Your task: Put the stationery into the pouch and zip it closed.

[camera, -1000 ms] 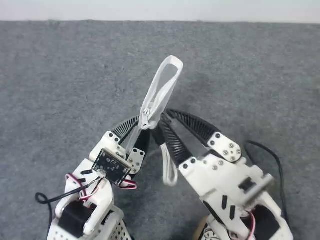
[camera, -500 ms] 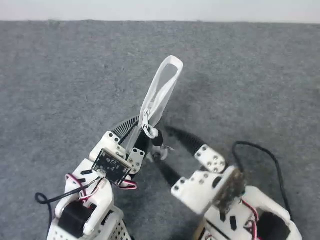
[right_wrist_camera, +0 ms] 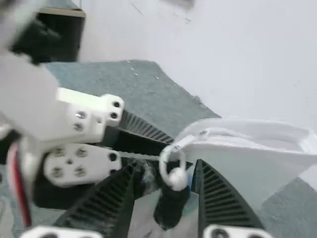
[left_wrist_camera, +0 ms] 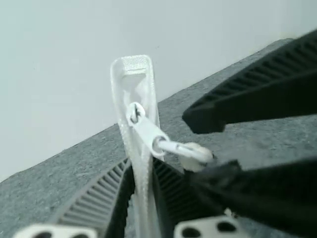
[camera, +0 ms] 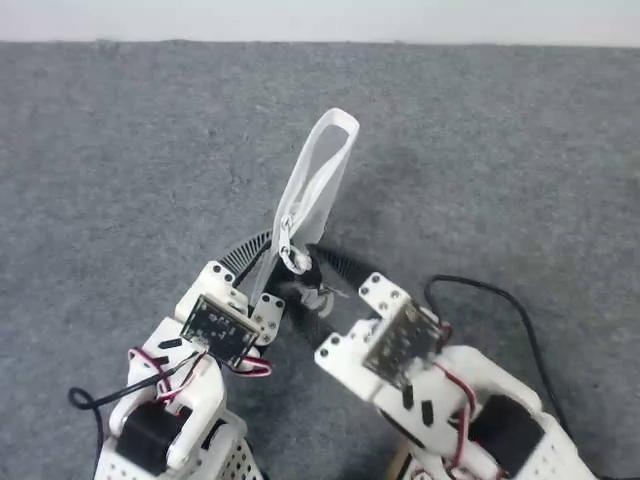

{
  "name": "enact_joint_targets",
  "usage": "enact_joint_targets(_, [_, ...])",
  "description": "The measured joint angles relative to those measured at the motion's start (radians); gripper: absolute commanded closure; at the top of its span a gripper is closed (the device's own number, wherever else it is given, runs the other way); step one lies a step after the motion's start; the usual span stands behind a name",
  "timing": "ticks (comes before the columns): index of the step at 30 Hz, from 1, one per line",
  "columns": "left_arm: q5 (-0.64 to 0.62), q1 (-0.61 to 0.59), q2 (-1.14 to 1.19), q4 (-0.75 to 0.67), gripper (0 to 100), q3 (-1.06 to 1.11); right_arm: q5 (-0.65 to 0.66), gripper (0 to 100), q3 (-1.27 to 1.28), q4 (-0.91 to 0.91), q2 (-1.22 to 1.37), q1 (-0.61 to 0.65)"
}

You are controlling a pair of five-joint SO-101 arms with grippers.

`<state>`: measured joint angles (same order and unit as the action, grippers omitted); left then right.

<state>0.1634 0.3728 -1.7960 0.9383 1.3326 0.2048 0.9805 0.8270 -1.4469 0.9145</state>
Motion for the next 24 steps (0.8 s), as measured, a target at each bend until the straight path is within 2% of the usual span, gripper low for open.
enact_joint_targets(4, [0.0,0.0,0.0,0.0,99,-0.002,0.0,92.7,0.0,-0.006,-0.005,-0.02])
enact_joint_targets(18, [-0.002,0.0,0.0,0.0,99,-0.002,0.0,93.5,0.091,-0.141,0.02,-0.072])
enact_joint_targets(21, [-0.002,0.0,0.0,0.0,99,-0.002,0.0,99.7,0.091,-0.144,0.02,-0.075])
enact_joint_targets(24, [-0.002,0.0,0.0,0.0,99,-0.002,0.0,99.4,0.091,-0.163,0.02,-0.081])
